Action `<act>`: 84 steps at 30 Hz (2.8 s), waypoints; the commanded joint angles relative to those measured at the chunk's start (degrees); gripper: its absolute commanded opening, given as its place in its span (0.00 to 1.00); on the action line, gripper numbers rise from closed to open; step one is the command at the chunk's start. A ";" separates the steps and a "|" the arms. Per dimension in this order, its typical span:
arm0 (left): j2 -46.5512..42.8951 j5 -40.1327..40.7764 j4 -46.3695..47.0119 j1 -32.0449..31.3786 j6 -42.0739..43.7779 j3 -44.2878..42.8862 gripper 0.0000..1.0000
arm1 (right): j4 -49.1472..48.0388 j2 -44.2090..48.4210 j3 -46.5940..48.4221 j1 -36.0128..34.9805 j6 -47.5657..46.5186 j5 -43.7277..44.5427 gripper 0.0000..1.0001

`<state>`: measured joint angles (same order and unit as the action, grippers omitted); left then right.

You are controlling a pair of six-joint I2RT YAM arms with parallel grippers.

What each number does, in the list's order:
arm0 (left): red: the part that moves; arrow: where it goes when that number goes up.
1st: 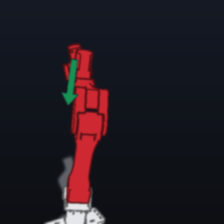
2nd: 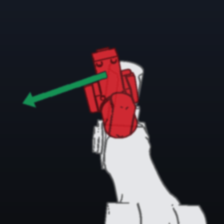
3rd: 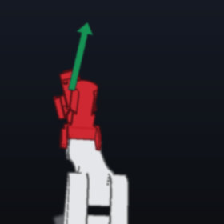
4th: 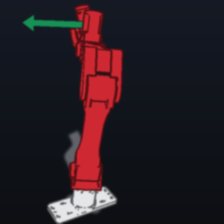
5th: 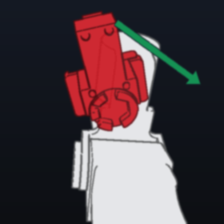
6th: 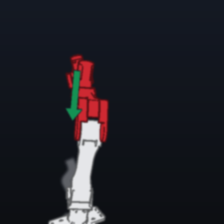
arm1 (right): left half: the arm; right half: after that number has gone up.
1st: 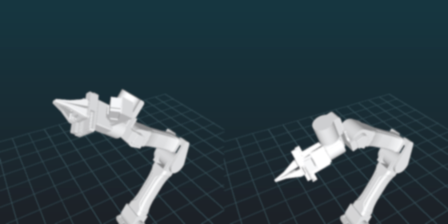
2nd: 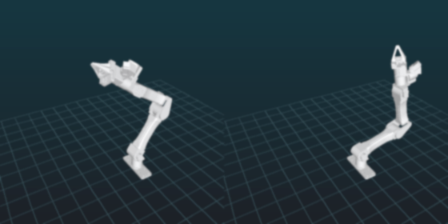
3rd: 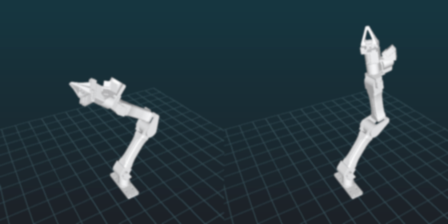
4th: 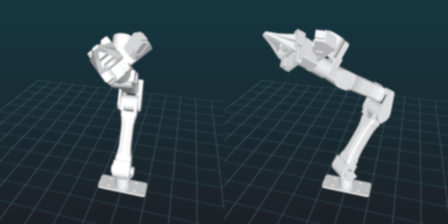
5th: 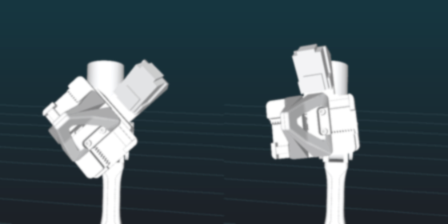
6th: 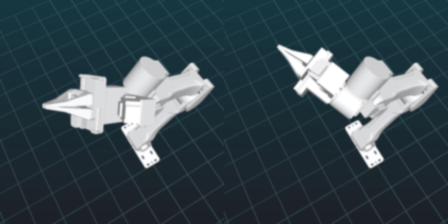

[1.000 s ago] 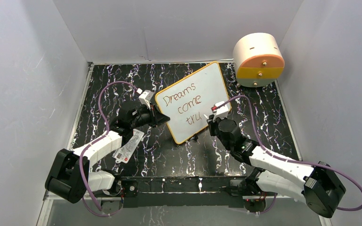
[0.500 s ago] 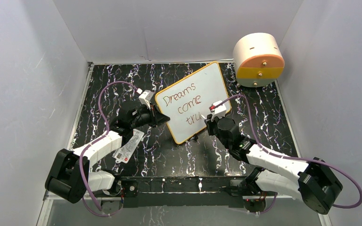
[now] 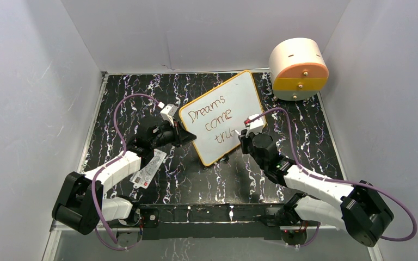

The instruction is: Write a sentence on the whiteboard

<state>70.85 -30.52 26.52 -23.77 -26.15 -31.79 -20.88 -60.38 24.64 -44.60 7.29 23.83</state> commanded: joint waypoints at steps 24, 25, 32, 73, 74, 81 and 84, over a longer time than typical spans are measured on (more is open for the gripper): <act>0.96 4.08 -5.27 0.04 2.69 -1.11 0.00 | -2.10 1.34 3.71 1.27 -1.03 -5.00 0.00; 0.98 4.08 -5.23 0.04 2.58 -1.09 0.00 | -1.52 1.53 3.43 1.27 -0.74 -5.14 0.00; 1.13 4.21 -5.25 0.04 2.57 -1.12 0.00 | -0.38 2.12 1.87 1.27 0.07 -4.10 0.00; 1.31 3.94 -5.29 0.04 2.51 -1.06 0.00 | -4.58 -0.15 2.63 2.10 -0.17 -5.02 0.00; 1.31 3.96 -5.32 0.04 2.51 -1.08 0.00 | -4.53 -0.24 2.55 2.12 -0.13 -5.22 0.00; 1.23 4.08 -5.46 0.04 2.51 -1.11 0.00 | -1.52 1.03 1.93 2.14 0.94 -6.85 0.00; 1.22 4.10 -5.36 0.04 2.49 -1.08 0.00 | 0.49 1.74 1.81 2.15 1.26 -7.20 0.00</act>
<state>71.07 -30.57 25.32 -23.77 -26.15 -32.42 -20.93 -60.23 26.37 -42.70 7.46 18.48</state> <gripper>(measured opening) 0.055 0.195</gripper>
